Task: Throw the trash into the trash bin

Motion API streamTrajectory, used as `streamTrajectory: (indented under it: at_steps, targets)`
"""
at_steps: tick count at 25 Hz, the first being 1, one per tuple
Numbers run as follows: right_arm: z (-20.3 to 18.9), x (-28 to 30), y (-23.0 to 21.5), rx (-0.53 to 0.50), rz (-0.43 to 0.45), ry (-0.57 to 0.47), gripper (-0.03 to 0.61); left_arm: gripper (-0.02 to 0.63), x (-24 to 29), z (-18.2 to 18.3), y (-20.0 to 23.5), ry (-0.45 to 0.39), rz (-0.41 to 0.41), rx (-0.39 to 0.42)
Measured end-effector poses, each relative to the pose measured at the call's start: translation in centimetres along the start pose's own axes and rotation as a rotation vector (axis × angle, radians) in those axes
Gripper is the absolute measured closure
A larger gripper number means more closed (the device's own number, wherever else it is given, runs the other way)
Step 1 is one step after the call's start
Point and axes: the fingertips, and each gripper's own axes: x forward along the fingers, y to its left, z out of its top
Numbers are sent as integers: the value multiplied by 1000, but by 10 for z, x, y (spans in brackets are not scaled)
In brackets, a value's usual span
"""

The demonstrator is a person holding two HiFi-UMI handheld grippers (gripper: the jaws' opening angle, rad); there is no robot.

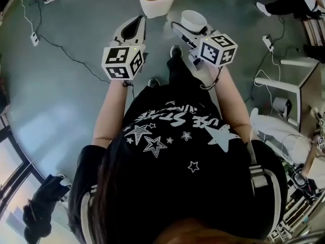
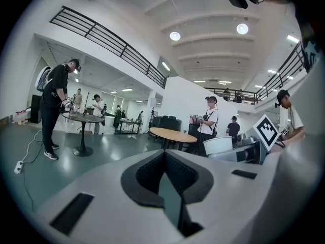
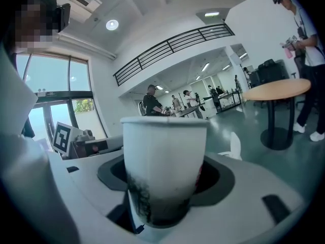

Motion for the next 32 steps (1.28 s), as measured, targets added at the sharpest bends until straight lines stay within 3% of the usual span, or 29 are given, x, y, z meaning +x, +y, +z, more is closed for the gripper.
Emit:
streamTrajectory:
  at_steps: [11, 32]
  targets:
    - [26, 71, -38, 23, 76, 17, 278, 603, 47, 7, 48, 20, 82, 7]
    - [109, 168, -229, 82, 135, 90, 278, 603, 259, 19, 94, 78, 167, -20]
